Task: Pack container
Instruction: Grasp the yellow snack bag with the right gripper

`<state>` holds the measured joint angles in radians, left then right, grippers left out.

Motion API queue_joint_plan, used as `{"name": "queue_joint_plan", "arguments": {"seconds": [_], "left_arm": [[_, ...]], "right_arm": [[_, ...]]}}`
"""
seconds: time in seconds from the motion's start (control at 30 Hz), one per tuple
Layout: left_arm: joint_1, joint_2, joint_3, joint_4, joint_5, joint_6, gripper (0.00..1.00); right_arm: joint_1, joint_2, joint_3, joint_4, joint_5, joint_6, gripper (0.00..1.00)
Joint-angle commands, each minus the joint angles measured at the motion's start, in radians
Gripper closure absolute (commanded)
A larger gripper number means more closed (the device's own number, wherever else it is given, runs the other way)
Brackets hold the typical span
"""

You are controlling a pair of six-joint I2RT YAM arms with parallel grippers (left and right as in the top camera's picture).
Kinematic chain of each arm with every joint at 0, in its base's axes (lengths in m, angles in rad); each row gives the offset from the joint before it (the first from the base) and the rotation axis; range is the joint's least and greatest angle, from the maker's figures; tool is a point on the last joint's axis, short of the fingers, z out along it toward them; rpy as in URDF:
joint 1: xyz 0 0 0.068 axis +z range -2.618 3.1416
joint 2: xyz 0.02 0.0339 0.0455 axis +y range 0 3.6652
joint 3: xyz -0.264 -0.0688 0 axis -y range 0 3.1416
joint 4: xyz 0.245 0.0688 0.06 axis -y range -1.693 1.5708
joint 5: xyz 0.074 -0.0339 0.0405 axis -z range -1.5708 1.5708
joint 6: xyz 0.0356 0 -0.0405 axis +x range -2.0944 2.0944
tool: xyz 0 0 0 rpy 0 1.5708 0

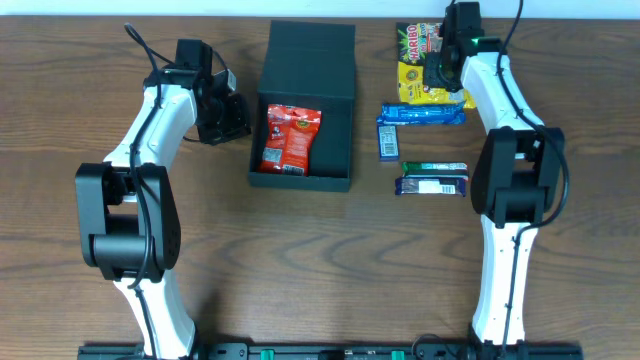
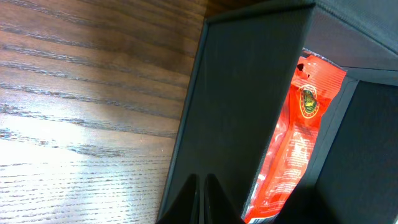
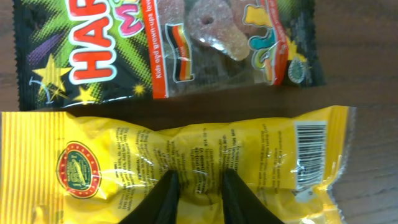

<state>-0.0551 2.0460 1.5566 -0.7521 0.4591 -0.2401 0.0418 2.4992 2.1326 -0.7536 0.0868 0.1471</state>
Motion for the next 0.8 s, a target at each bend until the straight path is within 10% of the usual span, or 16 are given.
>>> {"name": "queue_joint_plan", "arguments": {"seconds": [0.0,0.1,0.23,0.77], "left_arm": [[0.0,0.013,0.017,0.002,-0.014,-0.011,0.94],[0.0,0.013,0.017,0.003,-0.014,-0.011,0.94],[0.0,0.013,0.017,0.005,-0.014,-0.011,0.94],[0.0,0.013,0.017,0.025,-0.021,-0.011,0.94]], "right_arm": [[-0.003,0.044,-0.006,-0.037,0.003,-0.006,0.73],[-0.002,0.042,0.04,-0.072,-0.001,-0.006,0.25],[-0.002,0.037,0.174,-0.166,-0.001,-0.006,0.01],[-0.281,0.027,0.235,-0.353,-0.596,-0.06,0.05]]}}
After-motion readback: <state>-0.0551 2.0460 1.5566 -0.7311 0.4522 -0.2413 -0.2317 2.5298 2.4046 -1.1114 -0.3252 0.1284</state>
